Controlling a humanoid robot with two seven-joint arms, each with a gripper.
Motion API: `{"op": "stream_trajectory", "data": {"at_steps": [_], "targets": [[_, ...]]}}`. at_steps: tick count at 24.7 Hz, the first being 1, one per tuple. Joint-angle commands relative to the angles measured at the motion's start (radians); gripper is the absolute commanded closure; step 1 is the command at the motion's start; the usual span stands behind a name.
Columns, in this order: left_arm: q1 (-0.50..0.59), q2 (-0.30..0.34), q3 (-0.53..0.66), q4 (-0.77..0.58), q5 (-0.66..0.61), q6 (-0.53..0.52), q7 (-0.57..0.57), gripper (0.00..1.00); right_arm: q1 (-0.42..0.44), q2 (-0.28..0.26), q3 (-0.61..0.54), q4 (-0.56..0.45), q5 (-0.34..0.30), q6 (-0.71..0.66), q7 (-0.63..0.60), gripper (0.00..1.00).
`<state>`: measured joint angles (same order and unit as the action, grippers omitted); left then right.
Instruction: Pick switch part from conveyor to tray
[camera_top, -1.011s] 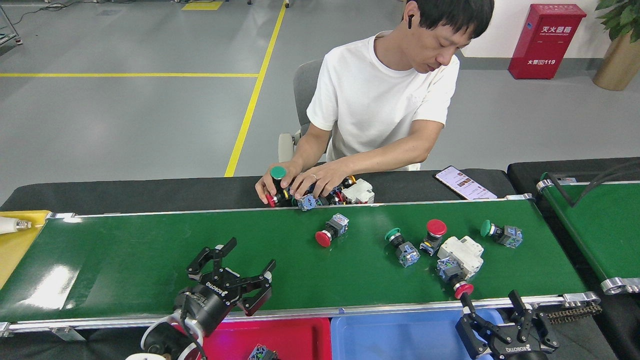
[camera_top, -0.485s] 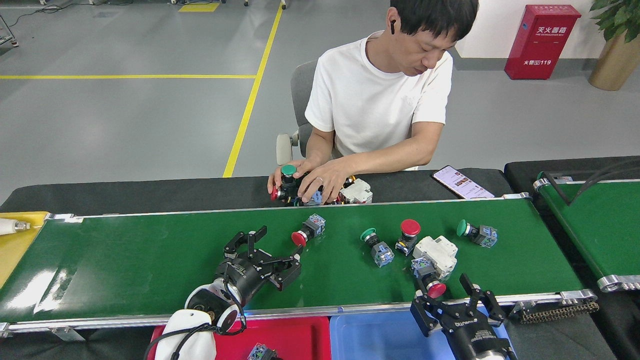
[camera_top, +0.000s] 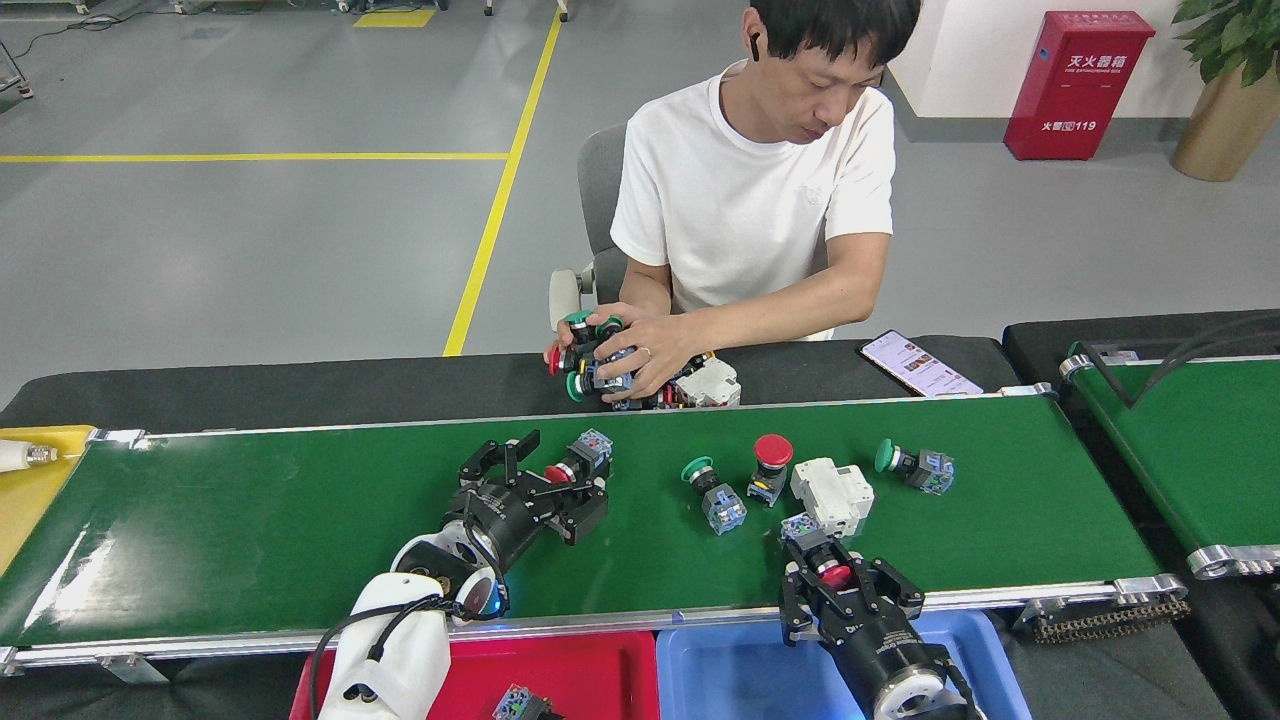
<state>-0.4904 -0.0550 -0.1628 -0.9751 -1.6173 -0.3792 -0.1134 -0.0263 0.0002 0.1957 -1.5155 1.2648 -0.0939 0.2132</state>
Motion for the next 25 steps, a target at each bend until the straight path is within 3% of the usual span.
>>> {"op": "stream_trajectory", "data": {"at_steps": [1, 5, 6, 8, 10, 12, 15, 16, 17, 18, 21, 25], "targets": [[-0.020, 0.006, -0.020, -0.001, 0.001, -0.009, 0.009, 0.23, -0.012, 0.006, 0.004, -0.021, -0.009, -0.044, 0.005, 0.87], [-0.020, 0.012, -0.026, 0.018, 0.002, -0.014, 0.031, 0.45, 0.028, -0.006, 0.002, -0.104, -0.067, -0.173, 0.005, 0.87], [-0.022, 0.012, -0.024, 0.026, 0.002, -0.014, 0.031, 0.54, 0.055, -0.008, 0.002, -0.130, -0.079, -0.216, 0.005, 0.87], [-0.023, 0.014, -0.018, 0.033, 0.007, -0.015, 0.031, 0.83, 0.108, -0.016, 0.002, -0.170, -0.088, -0.334, 0.005, 0.86], [-0.023, 0.020, -0.018, 0.033, 0.013, -0.020, 0.032, 0.92, 0.157, -0.019, 0.001, -0.190, -0.097, -0.497, 0.005, 0.84], [-0.022, 0.034, -0.006, 0.035, 0.016, -0.026, 0.041, 0.96, 0.181, -0.019, 0.002, -0.192, -0.102, -0.639, 0.006, 0.81], [-0.022, 0.034, 0.035, 0.032, 0.016, -0.018, 0.066, 0.96, 0.194, -0.002, 0.068, -0.189, -0.088, -0.685, 0.020, 0.71], [-0.022, 0.035, 0.062, 0.029, 0.017, -0.018, 0.066, 0.96, 0.192, 0.015, 0.100, -0.186, -0.081, -0.672, 0.020, 0.55], [-0.023, 0.037, 0.098, 0.022, 0.022, -0.023, 0.066, 0.96, 0.190, 0.033, 0.122, -0.181, -0.068, -0.638, 0.020, 0.19], [-0.020, 0.037, 0.117, 0.013, 0.024, -0.024, 0.066, 0.96, 0.190, 0.046, 0.136, -0.178, -0.059, -0.615, 0.021, 0.00], [0.010, 0.069, 0.146, -0.105, 0.039, -0.033, 0.066, 0.96, 0.187, 0.053, 0.159, -0.166, -0.058, -0.599, 0.023, 0.00], [0.219, 0.149, 0.180, -0.378, 0.112, -0.079, 0.057, 0.96, 0.175, 0.053, 0.154, -0.167, -0.056, -0.564, 0.023, 0.00]]}}
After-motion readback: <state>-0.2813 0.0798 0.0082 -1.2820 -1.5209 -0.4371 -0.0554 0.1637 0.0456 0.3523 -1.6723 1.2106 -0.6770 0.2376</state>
